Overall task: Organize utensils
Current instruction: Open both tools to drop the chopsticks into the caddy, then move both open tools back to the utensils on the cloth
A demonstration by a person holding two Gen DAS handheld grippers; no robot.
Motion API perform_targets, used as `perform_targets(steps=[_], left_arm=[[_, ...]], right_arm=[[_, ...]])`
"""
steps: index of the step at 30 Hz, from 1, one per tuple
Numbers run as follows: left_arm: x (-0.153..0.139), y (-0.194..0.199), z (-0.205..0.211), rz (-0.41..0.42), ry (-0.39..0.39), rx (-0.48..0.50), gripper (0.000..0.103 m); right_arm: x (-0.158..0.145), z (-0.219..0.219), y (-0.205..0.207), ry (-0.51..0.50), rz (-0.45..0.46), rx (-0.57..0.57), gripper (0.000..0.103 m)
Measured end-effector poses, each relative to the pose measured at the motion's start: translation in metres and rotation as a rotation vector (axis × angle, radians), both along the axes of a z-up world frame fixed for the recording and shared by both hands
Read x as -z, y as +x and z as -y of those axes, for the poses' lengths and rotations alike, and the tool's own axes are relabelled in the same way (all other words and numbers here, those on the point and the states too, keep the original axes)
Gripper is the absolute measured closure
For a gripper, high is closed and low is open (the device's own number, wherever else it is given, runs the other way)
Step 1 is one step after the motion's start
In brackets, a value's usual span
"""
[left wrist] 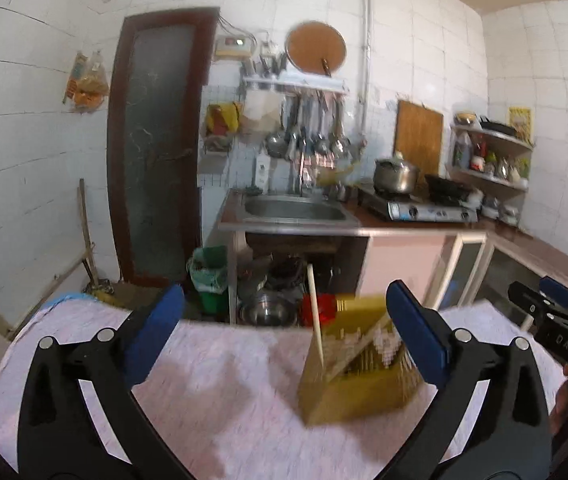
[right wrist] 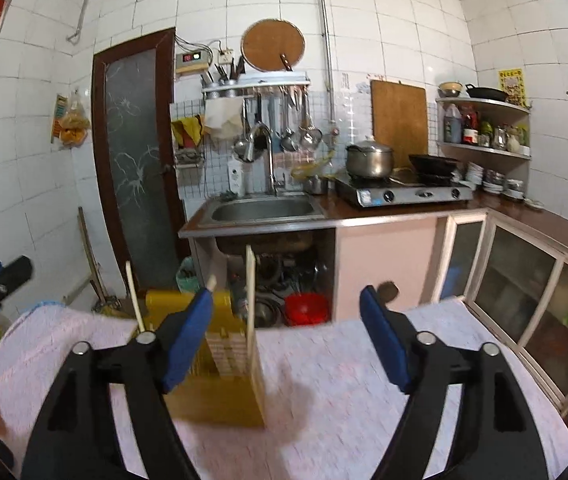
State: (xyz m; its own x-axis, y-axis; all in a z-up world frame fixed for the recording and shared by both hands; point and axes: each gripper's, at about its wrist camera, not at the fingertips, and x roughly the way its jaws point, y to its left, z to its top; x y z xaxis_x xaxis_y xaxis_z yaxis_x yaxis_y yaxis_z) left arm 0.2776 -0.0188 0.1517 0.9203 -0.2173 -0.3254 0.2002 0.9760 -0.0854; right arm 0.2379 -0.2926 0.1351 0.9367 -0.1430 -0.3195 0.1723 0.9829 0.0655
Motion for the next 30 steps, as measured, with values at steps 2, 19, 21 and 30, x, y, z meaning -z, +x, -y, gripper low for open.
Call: perform_targets(steps=[2, 19, 21, 30], left_arm=[[0.01, -0.021, -0.008, -0.029, 0.03, 0.006, 0.005], [0.141, -0.067, -0.014, -0.325, 0.165, -0.02, 0.005], [0.154, -0.066, -0.015, -0.367, 0.143, -0.019, 0.005], [0.189, -0.063, -0.002, -0.474, 0.165, -0.002, 0.005]], right_arm=[[0.013, -0.002, -0.018, -0.014, -0.04, 0.01, 0.023], [0.14, -0.036, -0.083, 0.031, -0.323, -0.005, 0.023], [0.15, -0.041, -0.085, 0.034, -0.346, -0.01, 0.023], [0.177, -0.057, -0.082, 0.018, -0.46, -0.021, 0.024]])
